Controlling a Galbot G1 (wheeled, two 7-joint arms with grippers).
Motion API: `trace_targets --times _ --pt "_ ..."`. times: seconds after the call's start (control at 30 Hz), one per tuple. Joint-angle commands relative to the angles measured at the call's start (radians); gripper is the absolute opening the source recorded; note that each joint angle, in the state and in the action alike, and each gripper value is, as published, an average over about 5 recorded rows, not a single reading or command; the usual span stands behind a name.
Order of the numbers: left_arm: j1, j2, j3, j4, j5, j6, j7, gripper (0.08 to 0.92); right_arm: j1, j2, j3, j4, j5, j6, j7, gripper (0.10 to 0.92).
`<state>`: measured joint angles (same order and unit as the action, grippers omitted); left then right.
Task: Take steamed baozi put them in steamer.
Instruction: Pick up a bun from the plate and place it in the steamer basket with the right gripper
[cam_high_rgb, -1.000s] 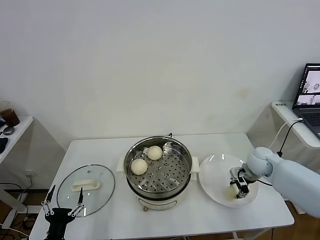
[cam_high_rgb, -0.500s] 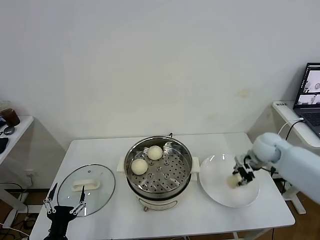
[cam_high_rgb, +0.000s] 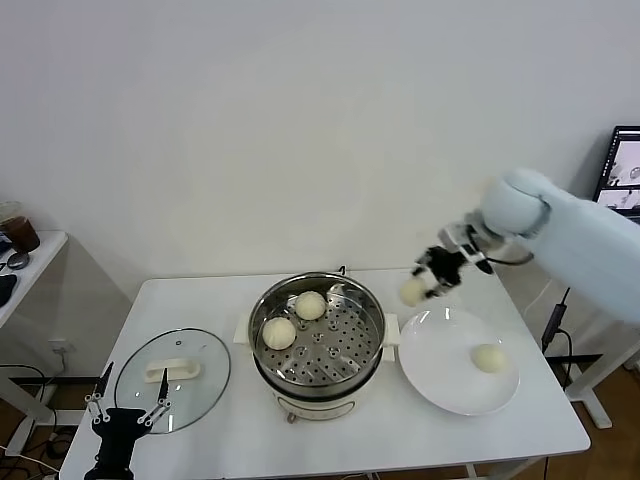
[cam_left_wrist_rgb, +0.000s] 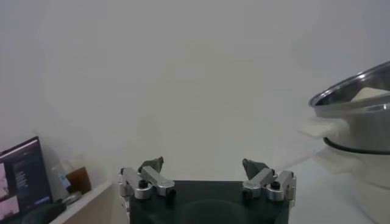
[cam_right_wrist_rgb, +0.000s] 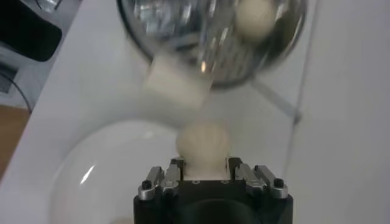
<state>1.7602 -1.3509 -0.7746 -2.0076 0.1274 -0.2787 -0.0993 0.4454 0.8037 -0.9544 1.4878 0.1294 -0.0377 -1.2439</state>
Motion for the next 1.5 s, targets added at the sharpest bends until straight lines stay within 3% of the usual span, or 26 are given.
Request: trace_targets --times 0.03,0.5,1.07,1.17,1.5 --pt "0.003 -0.004 -0.002 -0.002 0.001 -0.001 -0.001 0.823 0.175 0.253 -0.170 0.033 0.097 0.124 0.045 0.458" --pt "0.000 -0.012 -0.014 0.008 0.001 -0.004 -0.001 0.823 0.032 0.457 -0.300 -0.101 -0.197 0.478 0.092 0.480" --pt "0.002 -0.019 -0.017 0.019 0.000 -0.015 -0.005 0.823 0.026 0.484 -0.333 -0.107 -0.235 0.608 0.036 0.526" --pt "0.001 -0.019 -0.018 0.020 0.000 -0.016 -0.006 0.823 0.024 0.481 -0.335 -0.107 -0.231 0.611 0.035 0.556" --pt "0.000 -0.022 -0.017 0.022 0.000 -0.017 -0.007 0.823 0.041 0.439 -0.283 -0.112 -0.220 0.603 0.035 0.793"
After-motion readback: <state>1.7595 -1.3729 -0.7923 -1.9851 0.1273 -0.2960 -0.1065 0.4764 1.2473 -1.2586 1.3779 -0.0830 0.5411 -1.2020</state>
